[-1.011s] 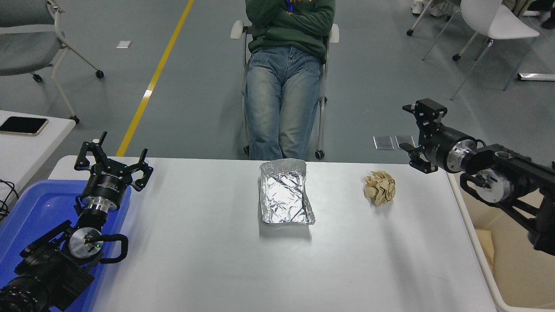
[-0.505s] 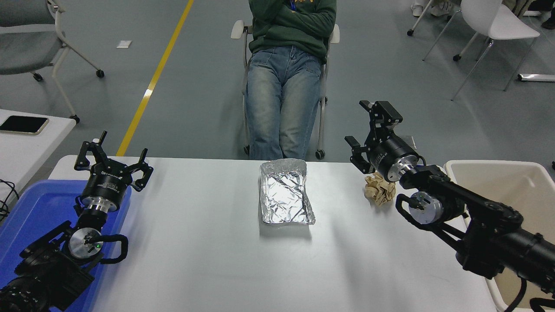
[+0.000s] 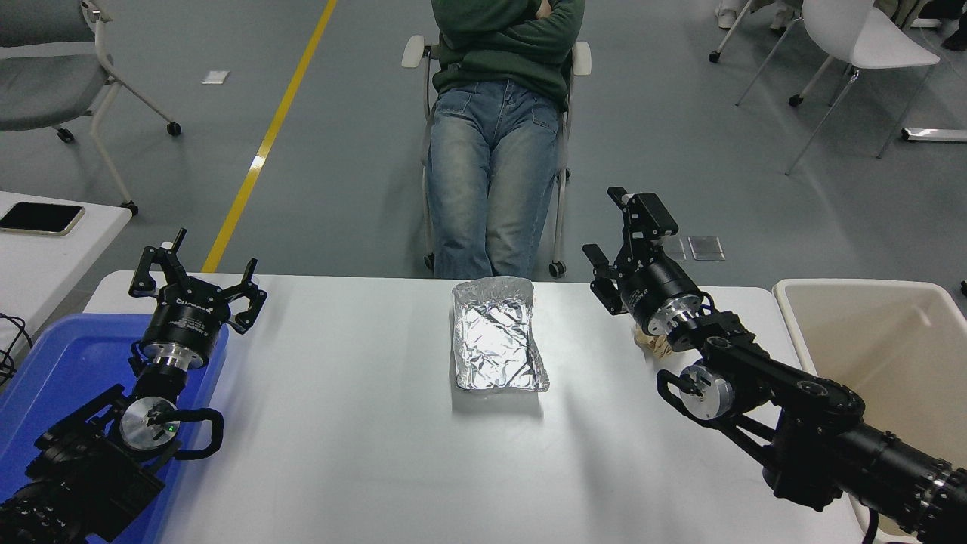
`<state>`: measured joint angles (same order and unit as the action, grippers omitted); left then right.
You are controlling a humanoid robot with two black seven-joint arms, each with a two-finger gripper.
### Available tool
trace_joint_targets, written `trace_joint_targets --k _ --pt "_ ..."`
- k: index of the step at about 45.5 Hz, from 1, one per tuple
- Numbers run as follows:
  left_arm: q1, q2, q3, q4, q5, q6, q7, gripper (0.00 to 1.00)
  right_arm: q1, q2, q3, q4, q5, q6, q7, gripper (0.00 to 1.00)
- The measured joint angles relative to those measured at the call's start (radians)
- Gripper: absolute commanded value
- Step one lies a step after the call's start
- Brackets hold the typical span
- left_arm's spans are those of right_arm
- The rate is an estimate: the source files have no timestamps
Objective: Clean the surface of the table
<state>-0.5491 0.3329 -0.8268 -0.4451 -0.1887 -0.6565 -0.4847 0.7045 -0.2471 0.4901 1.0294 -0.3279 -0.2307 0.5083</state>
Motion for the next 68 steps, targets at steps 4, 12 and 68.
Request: trace_joint_targets --k 4,12,68 --pt "0.0 0.0 0.0 0.0 0.0 0.0 0.0 1.0 -0.004 0.012 0.003 -0.001 -0.009 -0.002 0.005 1.0" --pt "0.0 0.0 0.0 0.0 0.0 0.0 0.0 1.0 -0.007 0.024 -0.005 -0.014 -0.03 -0.011 0.009 1.0" --pt "0.0 0.0 0.0 0.0 0.0 0.0 0.0 1.0 -0.034 0.082 0.085 -0.035 -0.018 -0.021 0.011 1.0"
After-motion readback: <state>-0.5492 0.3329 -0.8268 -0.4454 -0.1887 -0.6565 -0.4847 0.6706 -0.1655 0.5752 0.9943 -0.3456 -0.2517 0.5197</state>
